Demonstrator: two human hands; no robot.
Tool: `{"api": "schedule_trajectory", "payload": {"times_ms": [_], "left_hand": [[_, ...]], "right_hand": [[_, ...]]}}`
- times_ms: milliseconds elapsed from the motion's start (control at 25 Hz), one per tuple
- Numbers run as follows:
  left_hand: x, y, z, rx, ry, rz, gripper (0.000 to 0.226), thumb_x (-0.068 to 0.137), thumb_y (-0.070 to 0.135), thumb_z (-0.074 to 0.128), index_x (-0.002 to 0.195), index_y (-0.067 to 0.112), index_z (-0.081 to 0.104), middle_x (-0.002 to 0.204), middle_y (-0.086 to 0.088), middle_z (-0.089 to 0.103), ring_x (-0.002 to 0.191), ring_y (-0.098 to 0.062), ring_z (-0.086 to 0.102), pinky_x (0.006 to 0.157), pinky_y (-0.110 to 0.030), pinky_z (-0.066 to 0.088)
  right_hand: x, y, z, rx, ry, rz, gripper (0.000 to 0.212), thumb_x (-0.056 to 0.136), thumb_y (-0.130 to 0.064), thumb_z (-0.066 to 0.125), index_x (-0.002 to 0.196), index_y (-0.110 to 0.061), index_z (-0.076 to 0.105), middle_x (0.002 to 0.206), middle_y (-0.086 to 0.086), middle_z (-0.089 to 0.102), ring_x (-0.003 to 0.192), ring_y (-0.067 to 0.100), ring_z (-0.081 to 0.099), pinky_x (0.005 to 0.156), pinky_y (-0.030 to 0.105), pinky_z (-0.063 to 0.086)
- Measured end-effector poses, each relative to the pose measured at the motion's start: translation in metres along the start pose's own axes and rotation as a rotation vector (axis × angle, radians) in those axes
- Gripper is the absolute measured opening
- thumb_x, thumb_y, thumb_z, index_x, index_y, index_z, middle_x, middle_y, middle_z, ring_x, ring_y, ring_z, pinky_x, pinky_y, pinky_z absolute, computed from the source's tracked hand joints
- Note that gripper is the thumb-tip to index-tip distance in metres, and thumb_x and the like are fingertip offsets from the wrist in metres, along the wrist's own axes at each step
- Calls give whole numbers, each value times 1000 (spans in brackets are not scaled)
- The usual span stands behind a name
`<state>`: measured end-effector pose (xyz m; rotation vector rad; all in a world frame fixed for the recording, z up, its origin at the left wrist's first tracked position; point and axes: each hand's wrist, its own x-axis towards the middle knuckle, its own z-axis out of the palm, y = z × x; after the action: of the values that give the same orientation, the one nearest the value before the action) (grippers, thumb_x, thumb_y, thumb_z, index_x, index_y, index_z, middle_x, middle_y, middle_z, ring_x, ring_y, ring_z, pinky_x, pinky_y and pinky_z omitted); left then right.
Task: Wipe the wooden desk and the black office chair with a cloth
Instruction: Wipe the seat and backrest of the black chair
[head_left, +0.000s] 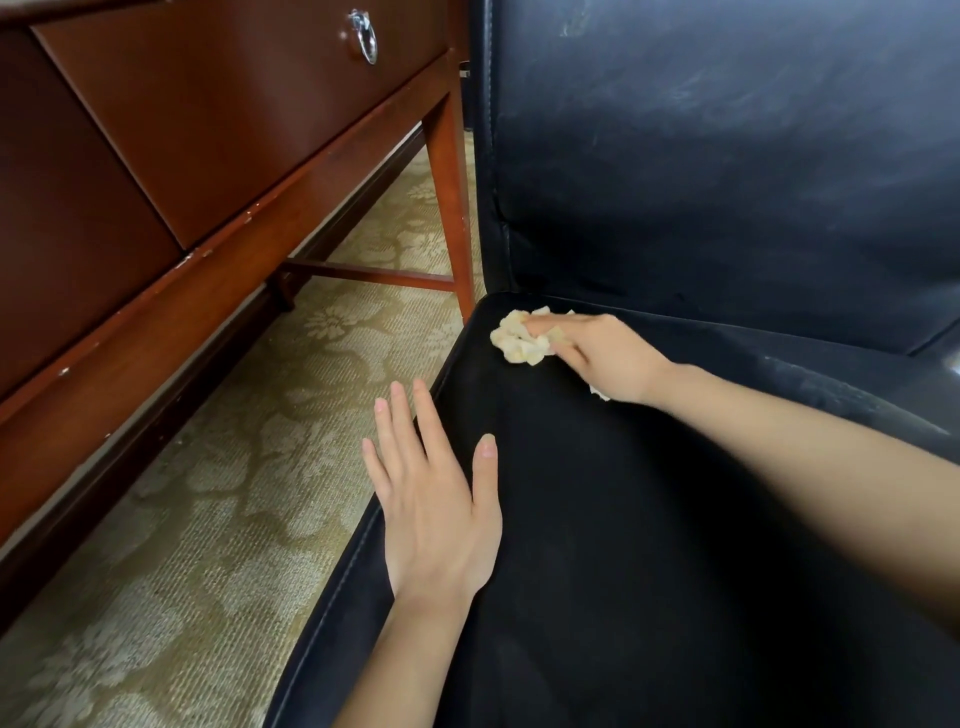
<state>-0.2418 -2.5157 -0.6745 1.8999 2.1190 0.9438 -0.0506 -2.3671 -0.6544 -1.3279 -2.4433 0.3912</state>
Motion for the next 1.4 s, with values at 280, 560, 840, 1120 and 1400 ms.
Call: {"api": "schedule_trajectory", "payload": {"times_ms": [280, 560, 840, 1120, 1400], "left_hand": [[1, -1, 2, -20, -5, 20, 72, 90, 58, 4, 151, 21, -1, 160, 0, -5, 144, -11, -16, 118, -37, -6], [2, -2, 2, -97, 43, 65, 64, 94, 49, 15, 151, 23, 7, 159, -1, 3, 146, -12, -8, 119, -40, 3], [1, 1, -3, -234, 187, 145, 55, 95, 37, 28, 147, 20, 22, 154, -3, 19, 145, -19, 11, 116, -48, 15], [-7, 6, -30, -423, 359, 138, 31, 91, 8, 44, 119, 3, 57, 131, -5, 45, 125, -19, 41, 106, -40, 35], [-96, 20, -53, -379, 266, -35, 37, 91, 17, 40, 125, 10, 54, 126, 5, 46, 124, -15, 42, 108, -44, 32]], "right_hand": [[79, 0, 22, 21, 124, 252, 38, 98, -11, 38, 127, -29, 54, 121, 3, 62, 103, 27, 60, 83, 35, 46], [86, -68, 51, -129, -132, -82, 47, 92, -6, 43, 124, -37, 57, 124, -5, 60, 114, 22, 52, 100, 36, 37], [13, -101, 50, 158, -167, -305, 33, 99, -11, 43, 128, -18, 57, 133, -2, 56, 127, 14, 43, 115, 35, 13], [-76, -118, 28, 325, -202, -179, 32, 103, -16, 37, 114, -34, 61, 123, -12, 55, 107, 12, 49, 100, 45, 39], [-181, -125, 19, 327, -215, -289, 34, 100, -15, 40, 111, -42, 57, 106, -21, 54, 101, 10, 48, 89, 45, 49]]}}
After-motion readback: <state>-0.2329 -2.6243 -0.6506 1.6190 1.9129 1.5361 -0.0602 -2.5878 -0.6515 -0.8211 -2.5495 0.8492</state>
